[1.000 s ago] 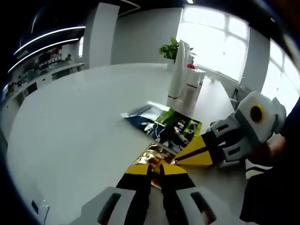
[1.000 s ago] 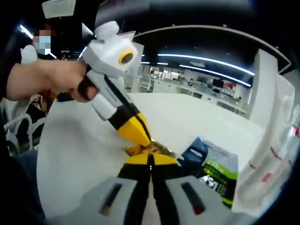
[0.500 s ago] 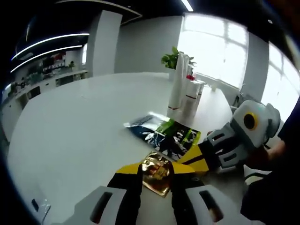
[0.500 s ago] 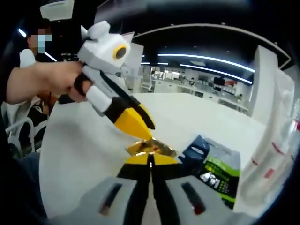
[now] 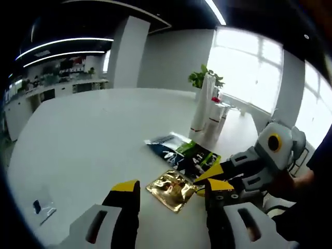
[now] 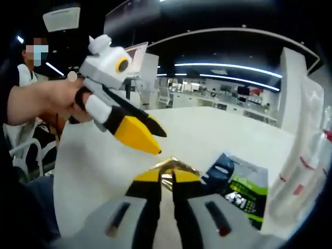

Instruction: Arrange the skincare products in the storage area until every visible bottle or jar stands upright without overlapping.

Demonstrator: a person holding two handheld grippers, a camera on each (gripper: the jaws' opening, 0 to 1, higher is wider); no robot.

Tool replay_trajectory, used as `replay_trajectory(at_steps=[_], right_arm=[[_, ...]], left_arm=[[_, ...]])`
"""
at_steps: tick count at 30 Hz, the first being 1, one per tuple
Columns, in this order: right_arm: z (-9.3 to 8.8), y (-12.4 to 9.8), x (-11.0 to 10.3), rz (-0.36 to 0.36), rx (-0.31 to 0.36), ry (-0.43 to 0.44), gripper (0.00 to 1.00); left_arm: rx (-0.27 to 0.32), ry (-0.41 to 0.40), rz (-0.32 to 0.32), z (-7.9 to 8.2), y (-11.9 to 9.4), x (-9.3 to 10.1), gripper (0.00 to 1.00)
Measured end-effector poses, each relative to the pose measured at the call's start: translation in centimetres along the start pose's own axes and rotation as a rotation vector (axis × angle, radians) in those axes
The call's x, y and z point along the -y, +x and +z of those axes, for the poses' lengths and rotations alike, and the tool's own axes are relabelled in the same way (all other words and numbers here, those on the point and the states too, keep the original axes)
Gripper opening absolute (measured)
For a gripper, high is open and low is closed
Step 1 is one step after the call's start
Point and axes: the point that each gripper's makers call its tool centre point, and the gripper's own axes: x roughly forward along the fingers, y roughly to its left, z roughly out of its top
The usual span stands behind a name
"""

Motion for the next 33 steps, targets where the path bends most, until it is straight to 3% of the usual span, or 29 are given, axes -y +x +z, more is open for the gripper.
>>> replay_trajectory(at_steps=[9, 16, 22, 24, 26, 27, 29, 33], right_arm=[[1.2, -0.4, -1.1, 0.044, 0.061, 0.05, 0.25], [1.0, -0.4, -1.7, 0.059, 0.052, 0.051, 0.28], [1.0, -0.5, -1.8, 0.066, 0.05, 0.035, 0.29], [1.2, -0.6, -1.5, 0.063, 0.058, 0.044, 0.29], [1.1, -0.6, -1.5, 0.063, 0.055, 0.042, 0.3], [1.1, -0.7, -1.5, 0.064, 0.051, 0.038, 0.3], [0.9, -0.7, -1.6, 0.068, 0.046, 0.036, 0.32], [0.9, -0.8, -1.8, 0.074, 0.047, 0.031, 0.34]], left_arm=[[0.043, -0.088, 0.021, -2.2, -2.7, 0.3, 0.51], [0.072, -0.122, 0.057, -3.1, -4.6, 0.3, 0.52], [0.088, -0.102, 0.056, -3.5, -5.4, 1.0, 0.53], [0.083, -0.101, 0.05, -3.7, -5.6, 1.4, 0.61], [0.123, -0.087, 0.077, -3.3, -5.7, 1.3, 0.83], [0.145, -0.063, 0.088, -3.1, -5.8, 1.3, 0.85], [0.136, -0.076, 0.098, -3.4, -6.1, 1.2, 0.78], [0.139, -0.1, 0.116, -4.1, -6.4, 0.7, 0.81]])
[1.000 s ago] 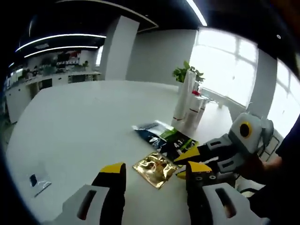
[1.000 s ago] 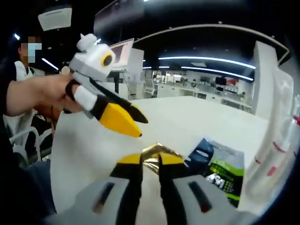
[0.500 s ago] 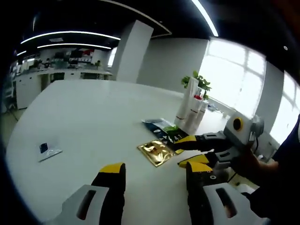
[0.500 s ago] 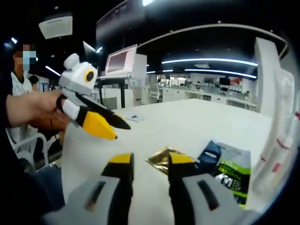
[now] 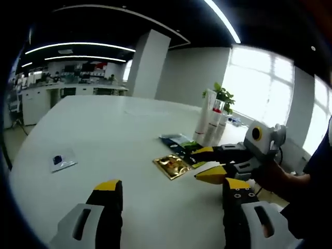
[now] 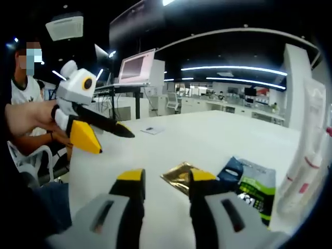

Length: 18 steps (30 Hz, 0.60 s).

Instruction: Arrange the skincare products in the storage area until every visible bottle or jar stands upright without overlapping.

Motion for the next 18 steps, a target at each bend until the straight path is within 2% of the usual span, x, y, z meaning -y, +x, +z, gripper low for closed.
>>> replay_trajectory(at_steps=[3, 8, 13, 15, 16, 18], right_arm=[[-0.2, -0.1, -0.2, 0.014, -0.021, 0.0, 0.38], [0.5, -0.3, -0.2, 0.025, -0.006, 0.024, 0.48], [0.6, -0.3, -0.9, 0.052, -0.02, 0.038, 0.6], [1.0, -0.5, -1.1, 0.046, -0.013, 0.041, 0.67], [1.2, -0.5, -1.1, 0.039, -0.008, 0.044, 0.75], [1.6, -0.6, -1.1, 0.022, -0.005, 0.045, 0.87]], left_arm=[[-0.039, -0.054, -0.022, -0.9, -0.2, 0.3, 0.86], [0.031, -0.006, 0.039, 0.1, -1.1, -0.5, 0.98], [0.016, -0.025, 0.069, -0.4, -2.1, -1.3, 1.0], [0.007, -0.021, 0.096, -0.7, -2.8, -1.8, 1.0], [0.028, -0.024, 0.136, -0.3, -3.4, -2.4, 1.0], [0.095, -0.039, 0.148, 0.8, -4.3, -2.6, 1.0]])
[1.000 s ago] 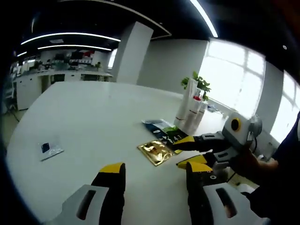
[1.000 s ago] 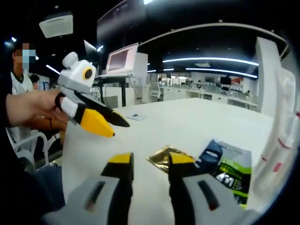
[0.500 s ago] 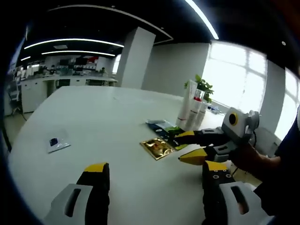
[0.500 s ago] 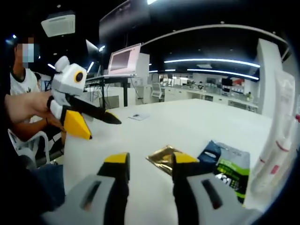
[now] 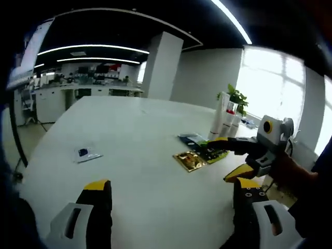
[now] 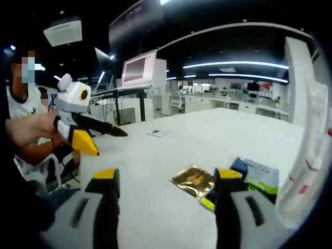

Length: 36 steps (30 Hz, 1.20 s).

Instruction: Arrange the skincare products in the storage area until every visible bottle or jar stands upright without overlapping.

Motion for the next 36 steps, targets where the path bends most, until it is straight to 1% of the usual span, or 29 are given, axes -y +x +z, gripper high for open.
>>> replay_trajectory(at_steps=[1, 2, 4, 6, 8, 9, 10, 11, 12, 13, 14, 16, 17, 18, 19, 20, 22, 24, 26, 30, 32, 34, 36], right_arm=[[0.1, 0.0, -0.1, -0.005, 0.002, -0.004, 0.93], [0.1, 0.0, -0.2, -0.003, 0.002, -0.005, 0.94], [0.1, 0.1, -0.5, 0.01, -0.004, -0.001, 0.95], [0.3, 0.3, -0.7, 0.019, -0.005, 0.001, 0.99], [0.6, 0.4, -0.9, 0.023, 0.002, -0.003, 1.0], [0.9, 0.4, -1.0, 0.029, 0.01, -0.005, 1.0], [1.2, 0.5, -1.2, 0.034, 0.027, -0.01, 1.0], [1.7, 0.5, -1.4, 0.041, 0.058, -0.024, 0.99], [1.6, 0.6, -1.6, 0.046, 0.062, -0.024, 0.99], [1.5, 0.8, -1.6, 0.05, 0.059, -0.021, 0.99], [1.2, 1.1, -1.7, 0.057, 0.044, -0.013, 0.99], [0.9, 1.5, -1.8, 0.061, 0.025, -0.007, 0.99], [0.7, 1.6, -1.9, 0.06, 0.008, -0.005, 0.99], [0.7, 1.6, -1.9, 0.058, 0.006, -0.008, 0.99], [0.7, 1.4, -1.8, 0.053, 0.006, -0.012, 0.99], [0.8, 1.3, -1.7, 0.05, 0.01, -0.014, 0.99], [0.7, 1.3, -1.4, 0.046, 0.014, -0.007, 0.99], [0.3, 1.4, -1.0, 0.036, -0.007, 0.004, 0.99], [0.2, 1.6, -0.9, 0.034, -0.012, 0.011, 0.99], [0.3, 2.3, -0.8, 0.032, -0.029, 0.013, 0.98], [0.5, 2.9, -1.1, 0.044, -0.038, 0.001, 0.96], [0.6, 3.4, -1.2, 0.047, -0.051, -0.015, 0.94], [0.7, 3.9, -1.2, 0.049, -0.055, -0.026, 0.92]], left_arm=[[0.018, -0.026, -0.011, 0.4, -0.3, 0.0, 1.0], [0.03, -0.051, -0.017, 0.6, -0.5, -0.1, 1.0], [0.024, -0.063, -0.018, 0.7, -0.8, -0.6, 1.0], [0.032, -0.062, -0.007, 1.0, -1.1, -1.0, 1.0], [0.068, -0.049, -0.01, 1.9, -1.4, -1.1, 1.0], [0.084, -0.044, 0.005, 2.2, -1.6, -1.4, 1.0], [0.11, -0.021, 0.027, 2.6, -1.7, -2.0, 1.0], [0.111, -0.009, 0.036, 2.4, -1.8, -2.3, 1.0], [0.105, -0.019, 0.037, 2.1, -1.7, -2.7, 1.0], [0.089, -0.051, 0.029, 1.7, -1.7, -2.9, 1.0], [0.072, -0.076, 0.014, 1.3, -1.6, -3.0, 1.0], [0.068, -0.041, 0.025, 1.2, -1.5, -3.5, 1.0], [0.087, 0.011, 0.034, 1.5, -1.7, -3.7, 1.0], [0.093, 0.024, 0.035, 1.6, -1.7, -3.7, 1.0], [0.13, 0.069, 0.055, 2.2, -2.0, -4.1, 1.0], [0.154, 0.091, 0.059, 2.5, -2.3, -4.1, 1.0], [0.164, 0.078, 0.046, 2.5, -2.5, -4.3, 1.0], [0.158, 0.041, 0.039, 2.3, -2.5, -4.6, 1.0], [0.149, 0.042, 0.057, 1.9, -2.5, -5.3, 1.0], [0.134, 0.028, 0.063, 1.2, -2.5, -6.1, 1.0], [0.143, 0.025, 0.052, 1.1, -2.6, -6.0, 1.0], [0.165, 0.031, 0.049, 1.3, -2.8, -6.0, 1.0], [0.166, 0.017, 0.043, 1.3, -2.9, -6.1, 1.0]])
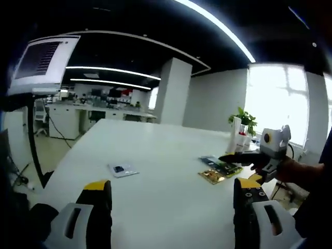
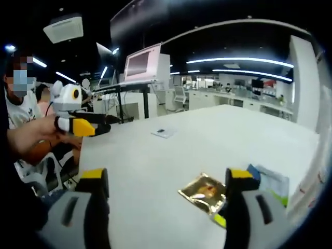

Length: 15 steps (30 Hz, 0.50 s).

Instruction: Arrange the skincare products in the storage area until every visible bottle or jar stands upright without overlapping.

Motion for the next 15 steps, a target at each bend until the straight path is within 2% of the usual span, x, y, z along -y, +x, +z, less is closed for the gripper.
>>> replay_trajectory(at_steps=[2, 6, 10, 12, 15], right_arm=[[0.3, 0.5, -0.2, 0.008, -0.008, -0.006, 0.91], [0.8, 1.4, -0.5, 0.021, -0.021, -0.039, 0.87], [1.3, 2.3, 0.0, 0.004, -0.029, -0.046, 0.86], [1.4, 2.8, 0.5, -0.009, -0.037, -0.022, 0.86], [1.9, 3.9, 1.0, -0.013, -0.025, 0.027, 0.85]], left_arm=[[0.03, -0.033, -0.04, 0.7, -0.1, 0.5, 1.0], [0.066, -0.041, -0.042, 1.5, -0.5, 0.1, 1.0], [0.033, -0.061, -0.044, 0.8, -0.3, -0.4, 1.0], [0.014, -0.114, -0.101, 0.5, -0.2, 0.5, 1.0], [0.025, -0.082, -0.099, 0.7, -0.1, 0.6, 1.0]])
